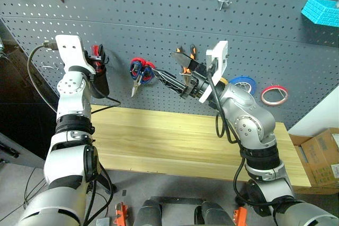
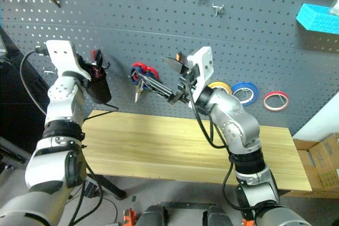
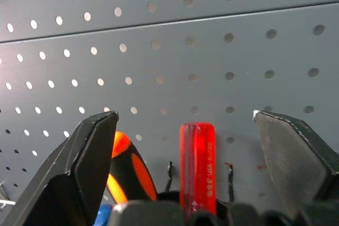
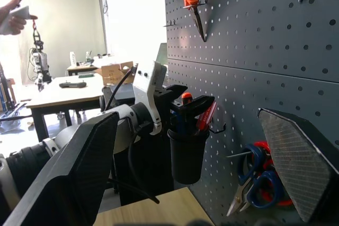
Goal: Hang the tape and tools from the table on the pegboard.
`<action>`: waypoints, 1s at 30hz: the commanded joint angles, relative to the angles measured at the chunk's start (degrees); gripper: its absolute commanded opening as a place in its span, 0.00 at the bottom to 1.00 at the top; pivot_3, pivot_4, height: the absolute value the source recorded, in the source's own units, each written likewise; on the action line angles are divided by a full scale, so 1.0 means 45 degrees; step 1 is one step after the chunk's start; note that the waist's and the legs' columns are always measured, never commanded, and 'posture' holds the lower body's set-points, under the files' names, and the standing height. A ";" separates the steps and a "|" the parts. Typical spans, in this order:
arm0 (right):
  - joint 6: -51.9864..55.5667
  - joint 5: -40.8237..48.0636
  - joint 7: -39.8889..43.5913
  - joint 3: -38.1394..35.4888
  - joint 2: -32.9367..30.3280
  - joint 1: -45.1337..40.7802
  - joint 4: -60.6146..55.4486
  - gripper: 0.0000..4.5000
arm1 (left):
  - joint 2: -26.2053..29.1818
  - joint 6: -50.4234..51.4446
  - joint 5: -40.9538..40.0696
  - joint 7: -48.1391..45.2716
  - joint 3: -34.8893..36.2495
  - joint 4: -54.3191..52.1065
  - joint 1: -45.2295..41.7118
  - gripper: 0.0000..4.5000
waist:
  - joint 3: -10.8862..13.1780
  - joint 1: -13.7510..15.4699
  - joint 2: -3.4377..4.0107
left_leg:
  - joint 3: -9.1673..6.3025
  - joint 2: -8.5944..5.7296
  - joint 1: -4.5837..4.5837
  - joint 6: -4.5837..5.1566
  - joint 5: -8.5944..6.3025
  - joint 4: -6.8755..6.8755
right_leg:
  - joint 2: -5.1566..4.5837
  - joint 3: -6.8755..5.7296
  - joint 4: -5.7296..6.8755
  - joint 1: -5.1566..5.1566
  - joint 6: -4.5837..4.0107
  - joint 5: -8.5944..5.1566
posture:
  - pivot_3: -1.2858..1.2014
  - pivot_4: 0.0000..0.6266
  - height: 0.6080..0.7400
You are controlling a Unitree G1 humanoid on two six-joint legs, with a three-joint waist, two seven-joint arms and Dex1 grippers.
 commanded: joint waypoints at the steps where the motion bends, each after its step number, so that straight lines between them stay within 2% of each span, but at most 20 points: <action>1: 0.0046 0.0104 -0.0023 -0.0080 -0.0165 -0.0043 -0.0622 1.00 | -0.0164 0.1284 -0.0648 0.0064 0.0225 -0.3109 0.0758 0.99 | 0.0001 -0.0055 0.0001 | 0.0000 0.0000 0.0000 0.0000 0.0000 0.0000 | 0.0000 0.0001 -0.0002 0.0003 -0.0003 0.0001 | 0.56 0.11 1.00; 4: 0.0288 0.0202 0.0026 -0.0095 -0.0437 0.0201 -0.1009 1.00 | -0.0417 0.2974 -0.0974 0.0158 0.0098 -0.6256 0.2133 0.99 | 0.0007 -0.0173 0.0011 | -0.0001 0.0000 0.0006 0.0000 -0.0001 -0.0002 | -0.0007 0.0004 -0.0004 0.0016 -0.0016 0.0006 | 0.56 0.12 1.00; 9: 0.0620 0.0206 0.0008 -0.0043 -0.0911 0.0852 -0.1802 1.00 | -0.0806 0.5671 -0.1200 0.0642 -0.0167 -1.0260 0.3379 0.99 | 0.0027 -0.0260 0.0039 | -0.0008 0.0000 0.0015 0.0000 -0.0001 0.0000 | -0.0006 0.0001 -0.0008 0.0025 0.0003 -0.0008 | 0.56 0.14 1.00; 11: 0.0220 -0.0571 -0.0178 0.0278 -0.1257 0.1365 -0.2150 1.00 | -0.1108 0.6689 -0.1303 0.0924 -0.0345 -1.1708 0.3502 0.99 | 0.0038 -0.0258 0.0056 | -0.0009 0.0000 0.0026 0.0001 0.0000 0.0001 | -0.0006 0.0001 -0.0006 0.0033 0.0004 -0.0016 | 0.56 0.14 1.00; 13: -0.0268 -0.1538 -0.1142 0.0357 -0.1209 0.1953 -0.2370 1.00 | -0.1507 0.7441 -0.1227 0.1063 -0.0890 -1.2781 0.3490 0.99 | 0.0039 -0.0246 0.0057 | -0.0012 0.0000 0.0030 0.0004 0.0001 0.0002 | -0.0006 0.0000 -0.0010 0.0041 -0.0033 -0.0039 | 0.57 0.14 1.00; 17: -0.1321 -0.3891 -0.2424 0.1057 -0.1577 0.3278 -0.2114 1.00 | -0.2756 0.8230 -0.1294 0.1170 -0.1887 -1.3501 0.4270 0.99 | 0.0056 -0.0247 0.0096 | -0.0007 -0.0017 0.0061 0.0004 0.0002 0.0008 | -0.0018 0.0009 -0.0027 0.0080 -0.0053 -0.0052 | 0.56 0.14 1.00; 22: -0.1516 -0.5571 -0.4277 0.0674 -0.1528 0.5223 -0.1306 1.00 | -0.3867 0.8698 -0.1236 0.1101 -0.2771 -1.3808 0.6365 0.99 | 0.0062 -0.0338 0.0108 | 0.0024 -0.0017 0.0107 0.0006 0.0001 0.0001 | -0.0023 0.0036 -0.0027 0.0097 -0.0064 -0.0061 | 0.55 0.13 1.00; 25: -0.1481 -0.5835 -0.4855 0.0177 -0.1395 0.5891 -0.1094 1.00 | -0.4134 0.8753 -0.1250 0.1153 -0.2596 -1.3707 0.7453 0.99 | 0.0084 -0.0438 0.0138 | 0.0032 -0.0013 0.0100 0.0007 0.0000 -0.0005 | -0.0019 0.0044 -0.0025 0.0081 -0.0067 -0.0063 | 0.54 0.12 1.00; 30: -0.1881 -0.6292 -0.5812 -0.0644 -0.1230 0.7131 -0.0759 1.00 | -0.3683 0.8154 -0.1034 0.0756 -0.2131 -1.2793 0.9202 0.99 | 0.0081 -0.0602 0.0168 | 0.0033 -0.0012 0.0113 0.0007 -0.0002 -0.0004 | -0.0021 0.0045 -0.0035 0.0092 -0.0068 -0.0065 | 0.53 0.10 1.00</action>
